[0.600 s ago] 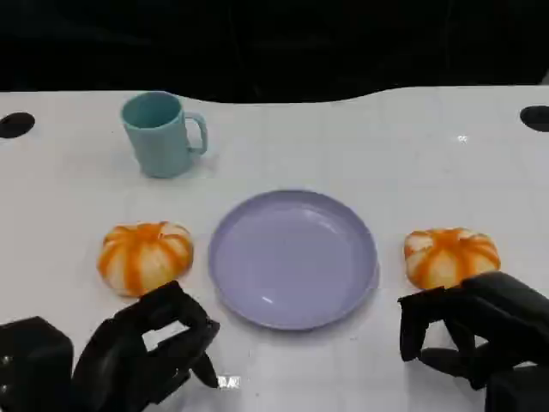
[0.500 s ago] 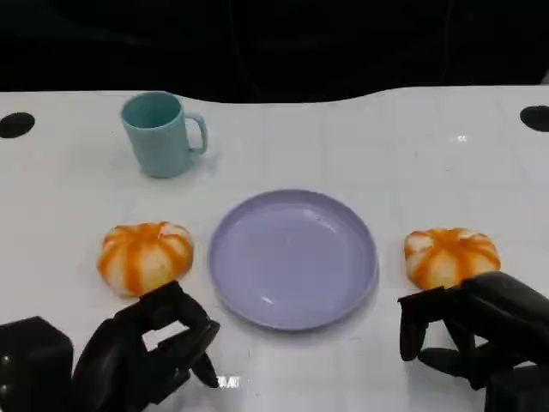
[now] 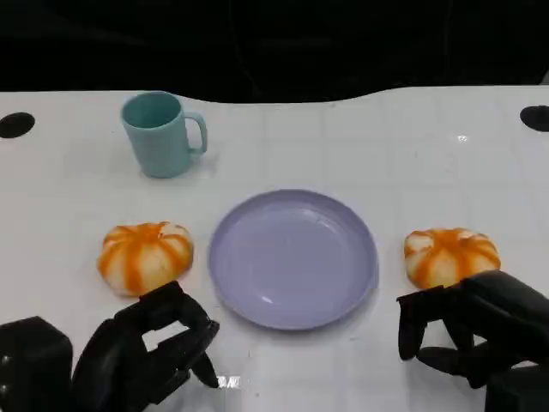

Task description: Grasp the bread from the table and place it into the plate.

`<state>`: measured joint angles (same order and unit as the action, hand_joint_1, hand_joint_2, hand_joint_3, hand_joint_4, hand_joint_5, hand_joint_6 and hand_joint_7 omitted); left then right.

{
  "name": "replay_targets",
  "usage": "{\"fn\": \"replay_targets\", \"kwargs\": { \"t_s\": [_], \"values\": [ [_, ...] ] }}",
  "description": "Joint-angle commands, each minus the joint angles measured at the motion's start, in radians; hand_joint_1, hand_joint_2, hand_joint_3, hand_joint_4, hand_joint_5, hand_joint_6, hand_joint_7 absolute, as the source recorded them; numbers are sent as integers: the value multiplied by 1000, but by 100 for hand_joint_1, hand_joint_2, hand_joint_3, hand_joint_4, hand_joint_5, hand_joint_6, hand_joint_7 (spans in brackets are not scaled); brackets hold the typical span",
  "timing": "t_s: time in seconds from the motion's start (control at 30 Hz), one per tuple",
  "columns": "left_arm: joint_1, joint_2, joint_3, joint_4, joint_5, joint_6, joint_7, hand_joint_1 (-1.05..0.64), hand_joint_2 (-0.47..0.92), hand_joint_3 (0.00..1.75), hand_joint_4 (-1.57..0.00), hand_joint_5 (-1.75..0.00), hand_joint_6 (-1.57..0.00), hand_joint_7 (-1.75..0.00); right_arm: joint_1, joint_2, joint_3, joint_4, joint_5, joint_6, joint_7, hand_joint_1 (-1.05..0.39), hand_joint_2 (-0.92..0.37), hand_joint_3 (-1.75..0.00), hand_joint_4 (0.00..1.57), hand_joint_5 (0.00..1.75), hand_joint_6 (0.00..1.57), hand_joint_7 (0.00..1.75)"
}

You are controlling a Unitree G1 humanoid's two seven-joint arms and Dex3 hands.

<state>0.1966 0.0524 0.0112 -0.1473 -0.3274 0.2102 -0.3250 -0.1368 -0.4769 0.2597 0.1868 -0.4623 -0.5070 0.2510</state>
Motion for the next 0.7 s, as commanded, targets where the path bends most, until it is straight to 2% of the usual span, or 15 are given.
{"fn": "replay_targets", "kwargs": {
  "t_s": [0.03,0.37,0.53,0.7],
  "values": [
    [-4,14,12,0,-5,-2,-5,-55,92,23,-71,-175,-62,-156,1,-13,-6,-2,6,-1,1,-21,-62,-82,75,175,73,116],
    [-3,14,11,-3,-3,-3,-4,-55,92,23,-72,-175,-62,-157,5,5,-25,9,53,-21,-19,-18,-59,-84,76,175,75,117],
    [-5,16,13,5,-2,-11,-8,-55,92,23,-72,-175,-62,-157,2,24,-49,21,112,-72,-43,-17,-56,-92,71,171,75,109],
    [-6,14,14,7,-4,-10,-7,-56,92,22,-72,-175,-63,-156,4,34,-71,12,134,-87,-56,-18,-58,-83,70,155,77,91]
  ]
}}
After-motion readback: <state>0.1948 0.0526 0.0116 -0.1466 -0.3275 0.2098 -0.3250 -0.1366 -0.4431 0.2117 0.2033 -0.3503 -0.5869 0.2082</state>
